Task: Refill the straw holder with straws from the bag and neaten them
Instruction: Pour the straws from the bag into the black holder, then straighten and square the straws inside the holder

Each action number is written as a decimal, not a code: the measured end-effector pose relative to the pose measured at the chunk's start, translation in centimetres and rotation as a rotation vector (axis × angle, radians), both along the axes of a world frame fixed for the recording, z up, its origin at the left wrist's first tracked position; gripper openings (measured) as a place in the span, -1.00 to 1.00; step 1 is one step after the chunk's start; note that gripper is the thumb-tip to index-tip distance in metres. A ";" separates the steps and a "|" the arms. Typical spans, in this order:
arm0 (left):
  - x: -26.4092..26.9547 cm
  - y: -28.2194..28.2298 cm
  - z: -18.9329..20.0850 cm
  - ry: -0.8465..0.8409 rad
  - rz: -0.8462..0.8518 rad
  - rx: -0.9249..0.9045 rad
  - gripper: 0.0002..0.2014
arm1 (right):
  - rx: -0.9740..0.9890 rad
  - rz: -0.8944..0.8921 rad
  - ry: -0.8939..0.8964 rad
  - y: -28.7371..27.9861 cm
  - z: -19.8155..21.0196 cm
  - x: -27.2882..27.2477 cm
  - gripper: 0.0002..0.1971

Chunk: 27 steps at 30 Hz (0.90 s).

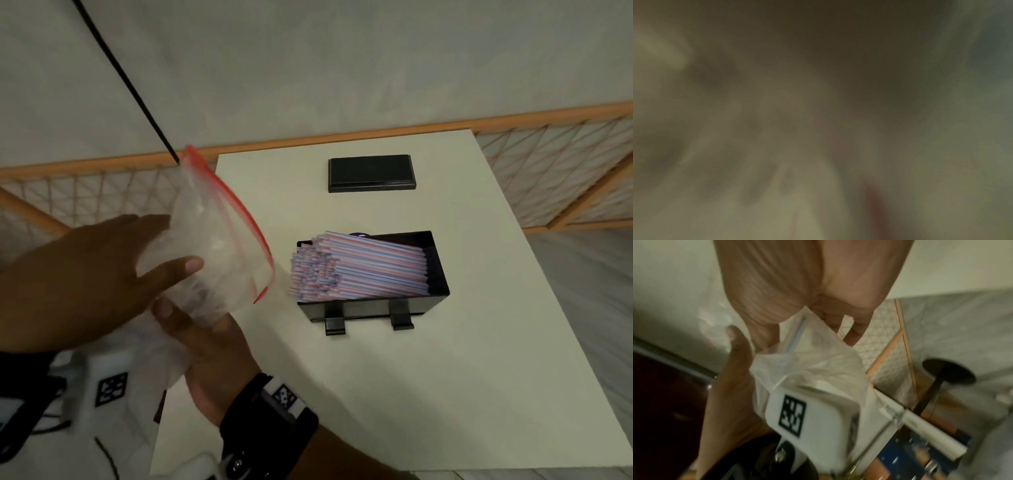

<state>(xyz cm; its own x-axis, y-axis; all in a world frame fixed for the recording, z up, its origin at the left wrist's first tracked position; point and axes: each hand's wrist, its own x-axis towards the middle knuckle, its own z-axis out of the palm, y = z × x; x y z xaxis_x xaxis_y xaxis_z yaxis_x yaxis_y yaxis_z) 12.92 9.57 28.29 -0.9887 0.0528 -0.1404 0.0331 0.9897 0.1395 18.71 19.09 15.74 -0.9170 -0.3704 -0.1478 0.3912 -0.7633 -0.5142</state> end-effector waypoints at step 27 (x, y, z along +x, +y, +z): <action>-0.1 -1.6 -26.7 -0.273 0.578 0.504 -0.37 | 1.364 0.210 0.063 11.9 -13.8 0.8 -0.30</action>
<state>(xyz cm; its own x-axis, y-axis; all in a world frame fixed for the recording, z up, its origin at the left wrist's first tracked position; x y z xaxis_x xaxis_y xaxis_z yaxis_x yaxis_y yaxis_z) 12.77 8.01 1.64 -0.8138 -0.3339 -0.4757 -0.5630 0.6562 0.5024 19.48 30.95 1.89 -0.8809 -0.0983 -0.4630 0.3840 0.4234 -0.8205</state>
